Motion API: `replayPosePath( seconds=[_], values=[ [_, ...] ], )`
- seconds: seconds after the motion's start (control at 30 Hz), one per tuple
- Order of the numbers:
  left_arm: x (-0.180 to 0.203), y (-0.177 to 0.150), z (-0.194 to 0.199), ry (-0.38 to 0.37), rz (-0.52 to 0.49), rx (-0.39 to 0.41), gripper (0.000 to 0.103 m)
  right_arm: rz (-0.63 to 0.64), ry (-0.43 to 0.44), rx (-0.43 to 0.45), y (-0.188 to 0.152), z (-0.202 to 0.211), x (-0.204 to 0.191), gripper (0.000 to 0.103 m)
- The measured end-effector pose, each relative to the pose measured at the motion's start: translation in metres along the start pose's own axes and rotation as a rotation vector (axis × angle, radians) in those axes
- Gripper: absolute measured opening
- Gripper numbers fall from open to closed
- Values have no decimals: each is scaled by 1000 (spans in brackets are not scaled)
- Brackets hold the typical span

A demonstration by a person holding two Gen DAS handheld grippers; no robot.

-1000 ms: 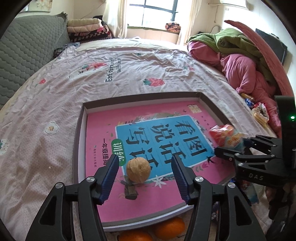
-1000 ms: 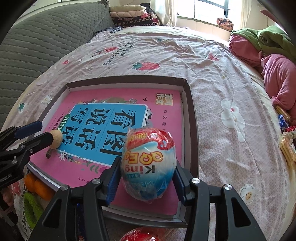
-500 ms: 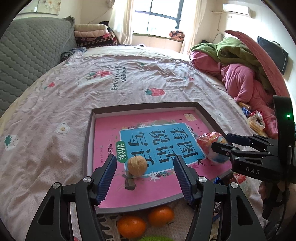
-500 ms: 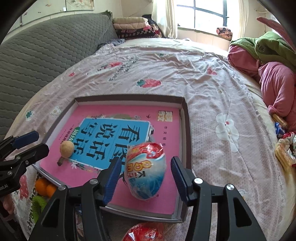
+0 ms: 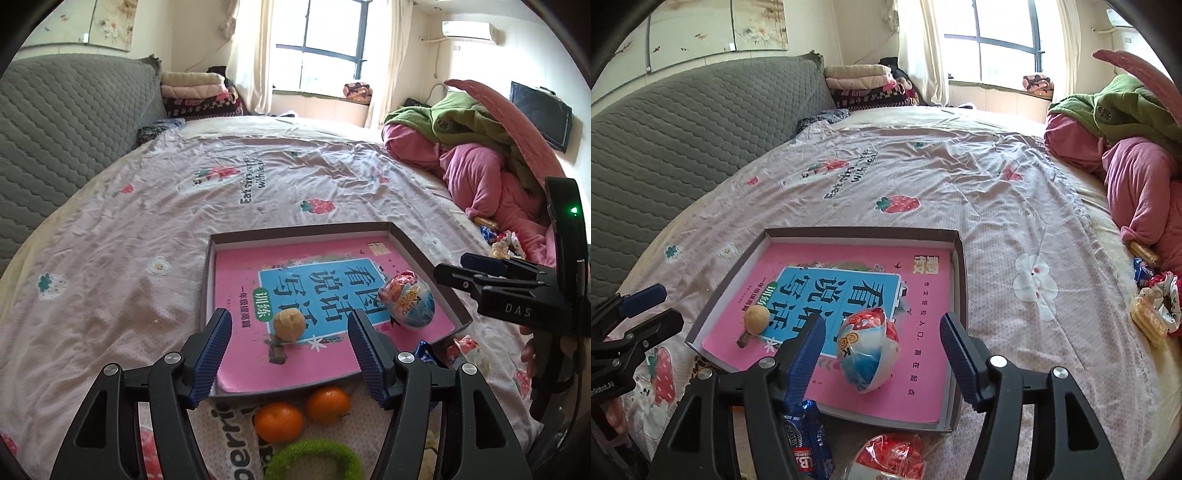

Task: Organize objects
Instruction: 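Open the left tool to drop the walnut in the box while the right releases the egg, then move the right tool to the white-and-red egg package while the left tool approaches the green ring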

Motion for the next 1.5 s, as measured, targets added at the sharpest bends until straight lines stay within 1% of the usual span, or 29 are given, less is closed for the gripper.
replayPosePath(
  seconds=[0.13, 0.27, 0.43, 0.63, 0.8, 0.9, 1.03, 1.2, 1.5],
  values=[
    [-2, -4, 6, -3, 12, 9, 70, -2, 4, 14, -1, 6, 0, 65],
    [1, -8, 7, -15, 14, 9, 70, 2, 4, 20, -6, 13, -1, 65],
    [9, -10, 5, -20, -4, 7, 71, -7, 13, 55, -7, 28, 1, 66],
    [17, -13, 8, -24, -27, 10, 71, -26, 4, 114, -4, 48, 8, 66],
    [18, -18, 12, -28, -30, 12, 71, -22, 5, 126, -6, 54, 6, 67],
    [19, -22, 16, -34, -35, 12, 71, -12, -23, 146, -6, 58, 6, 67],
    [19, -25, 20, -33, -34, 16, 71, -12, -16, 169, -6, 66, 5, 68],
    [18, -28, 24, -30, -27, 19, 71, -7, -13, 173, -12, 71, 4, 68],
    [21, -43, 27, -23, -38, -4, 71, 24, -12, 179, -27, 80, -2, 68]
  ],
)
Point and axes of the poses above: each gripper's, at about its wrist camera, not at the fingertips, and z roughly against the way its jaws point, x to its right, y to its top, the point moved 6 cm from there along -z, roughly the way its jaws point, and after that the axes turned 15 degrees about -y, right-handed, at the moved point
